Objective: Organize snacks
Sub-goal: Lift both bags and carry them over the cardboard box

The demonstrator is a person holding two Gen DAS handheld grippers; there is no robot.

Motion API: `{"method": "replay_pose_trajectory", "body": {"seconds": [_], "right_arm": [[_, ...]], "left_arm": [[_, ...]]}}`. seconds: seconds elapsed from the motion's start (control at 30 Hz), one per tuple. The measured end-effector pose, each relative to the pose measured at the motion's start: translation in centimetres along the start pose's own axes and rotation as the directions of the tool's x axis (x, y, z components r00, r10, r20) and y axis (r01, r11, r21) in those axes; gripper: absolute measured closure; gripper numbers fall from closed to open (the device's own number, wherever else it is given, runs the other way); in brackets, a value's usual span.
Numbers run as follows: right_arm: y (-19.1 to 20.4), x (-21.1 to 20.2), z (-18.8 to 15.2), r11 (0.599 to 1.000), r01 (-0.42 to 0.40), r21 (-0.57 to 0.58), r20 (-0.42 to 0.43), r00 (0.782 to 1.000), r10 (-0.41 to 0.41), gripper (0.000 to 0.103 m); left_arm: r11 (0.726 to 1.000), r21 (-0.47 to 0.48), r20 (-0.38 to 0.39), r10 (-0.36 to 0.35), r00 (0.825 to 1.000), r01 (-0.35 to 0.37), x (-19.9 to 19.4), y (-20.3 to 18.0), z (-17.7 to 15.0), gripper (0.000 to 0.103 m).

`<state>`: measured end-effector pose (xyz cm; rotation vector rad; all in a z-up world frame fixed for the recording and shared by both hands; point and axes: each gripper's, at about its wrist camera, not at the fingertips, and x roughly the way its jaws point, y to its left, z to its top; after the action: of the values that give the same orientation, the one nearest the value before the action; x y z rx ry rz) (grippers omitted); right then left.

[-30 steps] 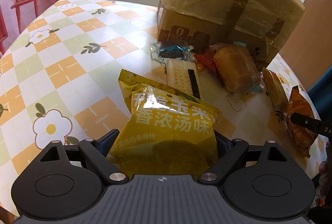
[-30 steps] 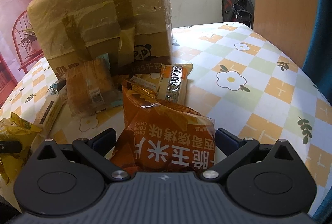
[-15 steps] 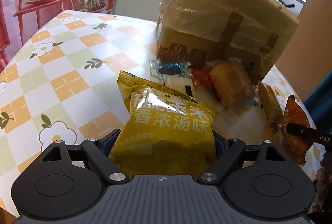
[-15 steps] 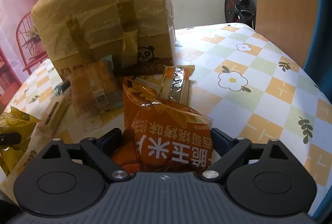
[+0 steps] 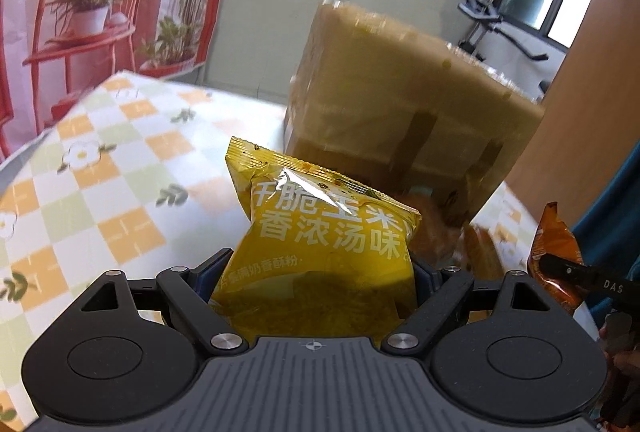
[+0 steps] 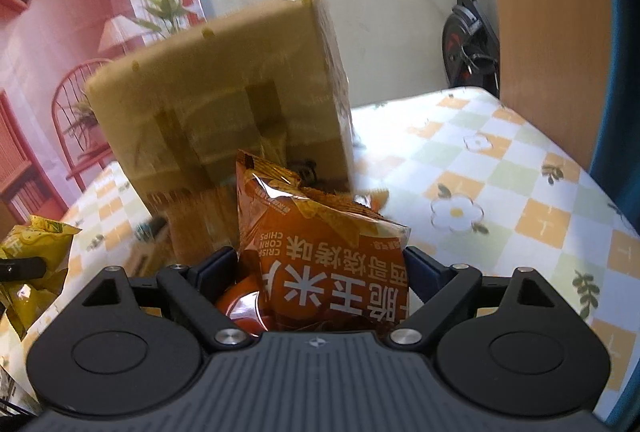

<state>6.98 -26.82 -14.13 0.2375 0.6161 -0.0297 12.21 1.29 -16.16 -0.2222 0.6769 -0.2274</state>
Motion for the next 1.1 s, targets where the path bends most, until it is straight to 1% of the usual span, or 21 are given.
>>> {"method": "replay_pose_trajectory", "body": {"seconds": [0.3, 0.5, 0.6, 0.8, 0.93, 1.1], "right_arm": [[1.1, -1.0, 2.9, 0.999, -0.034, -0.035, 0.088, 0.995, 0.037, 0.013], [1.5, -1.8, 5.3, 0.997, -0.052, -0.050, 0.160, 0.985, 0.060, 0.013], [1.8, -2.3, 6.9, 0.996, -0.061, -0.065, 0.206, 0.976, 0.073, 0.012], [2.9, -2.9, 10.8, 0.990, -0.090, -0.107, 0.298, 0.947, 0.119, 0.013], [3.9, -2.3, 13.7, 0.983, -0.123, -0.138, 0.335, 0.928, 0.163, 0.013], [5.1, -0.2, 16.9, 0.975, -0.135, -0.177, 0.365, 0.911, 0.193, 0.012]], "left_arm": [[1.000, 0.031, 0.085, -0.002, 0.996, -0.001, -0.5, -1.1, 3.0, 0.015], [0.999, 0.047, 0.149, -0.018, 0.989, 0.011, -1.1, -1.9, 5.3, 0.015], [0.998, 0.067, 0.192, -0.032, 0.981, 0.019, -1.7, -2.8, 7.2, 0.015], [0.992, 0.118, 0.264, -0.065, 0.962, 0.034, -1.9, -5.6, 11.1, 0.015], [0.986, 0.166, 0.307, -0.073, 0.949, 0.023, -1.0, -7.8, 13.7, 0.015], [0.986, 0.162, 0.322, -0.091, 0.942, 0.040, 1.3, -9.2, 16.8, 0.015]]}}
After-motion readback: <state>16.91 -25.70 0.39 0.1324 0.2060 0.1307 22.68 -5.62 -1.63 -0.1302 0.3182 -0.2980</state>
